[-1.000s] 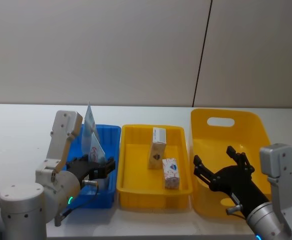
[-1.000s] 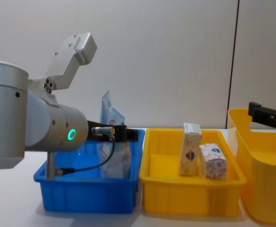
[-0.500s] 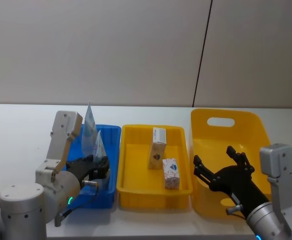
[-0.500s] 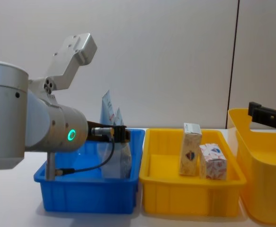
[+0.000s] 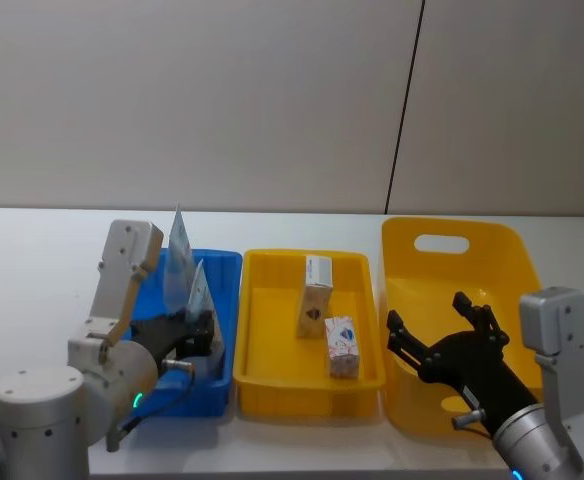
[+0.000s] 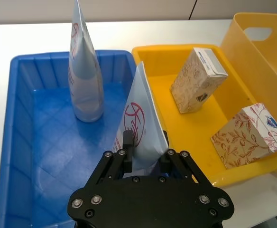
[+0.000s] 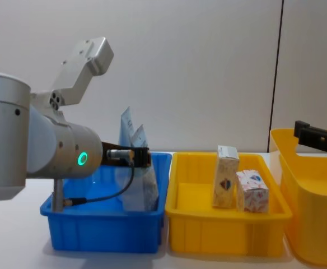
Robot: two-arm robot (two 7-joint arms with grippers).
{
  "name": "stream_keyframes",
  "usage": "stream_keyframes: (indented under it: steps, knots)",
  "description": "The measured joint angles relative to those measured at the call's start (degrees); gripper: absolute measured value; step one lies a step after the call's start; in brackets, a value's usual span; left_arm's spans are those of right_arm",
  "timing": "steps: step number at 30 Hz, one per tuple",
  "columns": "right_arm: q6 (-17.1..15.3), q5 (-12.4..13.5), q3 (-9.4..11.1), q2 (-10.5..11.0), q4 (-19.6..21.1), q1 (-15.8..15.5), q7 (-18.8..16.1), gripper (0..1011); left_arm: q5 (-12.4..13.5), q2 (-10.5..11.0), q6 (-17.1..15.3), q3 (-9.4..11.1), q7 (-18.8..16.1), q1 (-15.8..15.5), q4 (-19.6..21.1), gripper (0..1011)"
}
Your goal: Bimanual collaborative sorting of washing and personal care products
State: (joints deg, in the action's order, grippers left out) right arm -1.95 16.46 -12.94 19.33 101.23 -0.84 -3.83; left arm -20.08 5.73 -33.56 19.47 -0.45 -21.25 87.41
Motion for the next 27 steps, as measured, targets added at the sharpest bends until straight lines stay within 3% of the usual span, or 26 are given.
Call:
stream_keyframes:
  steps: [16, 27]
  knots:
    - [0.0, 0.0, 0.0, 0.0, 0.0, 0.0, 0.0, 1003, 0.7, 5.0, 5.3, -1.6, 5.2, 1.6, 6.1, 181]
    - [0.0, 0.0, 0.0, 0.0, 0.0, 0.0, 0.0, 1003, -0.2, 7.4, 9.4, -2.8, 9.0, 3.7, 9.5, 132]
